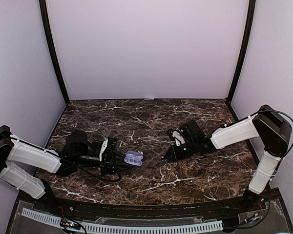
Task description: Insert the wireless bluetooth earbuds into the charging case
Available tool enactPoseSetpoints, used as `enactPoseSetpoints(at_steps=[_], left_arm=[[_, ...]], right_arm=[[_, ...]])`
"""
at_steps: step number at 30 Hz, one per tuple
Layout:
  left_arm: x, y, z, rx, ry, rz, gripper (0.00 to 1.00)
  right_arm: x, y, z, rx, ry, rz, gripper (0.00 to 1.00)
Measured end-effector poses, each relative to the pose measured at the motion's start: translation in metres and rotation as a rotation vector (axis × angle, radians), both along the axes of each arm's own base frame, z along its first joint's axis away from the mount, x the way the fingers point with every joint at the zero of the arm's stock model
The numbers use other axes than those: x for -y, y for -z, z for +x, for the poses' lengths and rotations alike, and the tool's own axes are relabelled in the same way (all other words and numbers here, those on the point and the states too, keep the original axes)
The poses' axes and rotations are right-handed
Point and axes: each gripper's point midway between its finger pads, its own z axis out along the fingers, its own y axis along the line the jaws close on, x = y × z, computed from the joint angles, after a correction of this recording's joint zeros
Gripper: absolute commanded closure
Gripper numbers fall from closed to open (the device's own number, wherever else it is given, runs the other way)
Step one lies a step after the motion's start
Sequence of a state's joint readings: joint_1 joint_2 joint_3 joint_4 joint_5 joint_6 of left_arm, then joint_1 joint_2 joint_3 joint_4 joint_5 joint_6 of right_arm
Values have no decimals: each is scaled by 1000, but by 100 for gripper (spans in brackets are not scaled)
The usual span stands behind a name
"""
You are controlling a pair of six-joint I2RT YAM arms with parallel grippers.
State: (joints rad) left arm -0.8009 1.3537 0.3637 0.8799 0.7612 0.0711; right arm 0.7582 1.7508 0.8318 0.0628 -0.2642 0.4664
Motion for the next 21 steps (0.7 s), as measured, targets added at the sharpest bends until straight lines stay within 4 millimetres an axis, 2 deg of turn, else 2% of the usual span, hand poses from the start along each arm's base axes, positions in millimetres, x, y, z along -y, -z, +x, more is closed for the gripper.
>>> enactPoseSetpoints(at_steps=[7, 12, 21], left_arm=[[0, 0, 1, 0, -4, 2, 82], [0, 2, 2, -5, -11, 9, 82], [-1, -1, 2, 7, -16, 3, 82]], right_arm=[[-3, 4, -3, -23, -11, 10, 83], [-5, 3, -4, -32, -12, 25, 75], [-9, 3, -2, -34, -14, 28, 77]])
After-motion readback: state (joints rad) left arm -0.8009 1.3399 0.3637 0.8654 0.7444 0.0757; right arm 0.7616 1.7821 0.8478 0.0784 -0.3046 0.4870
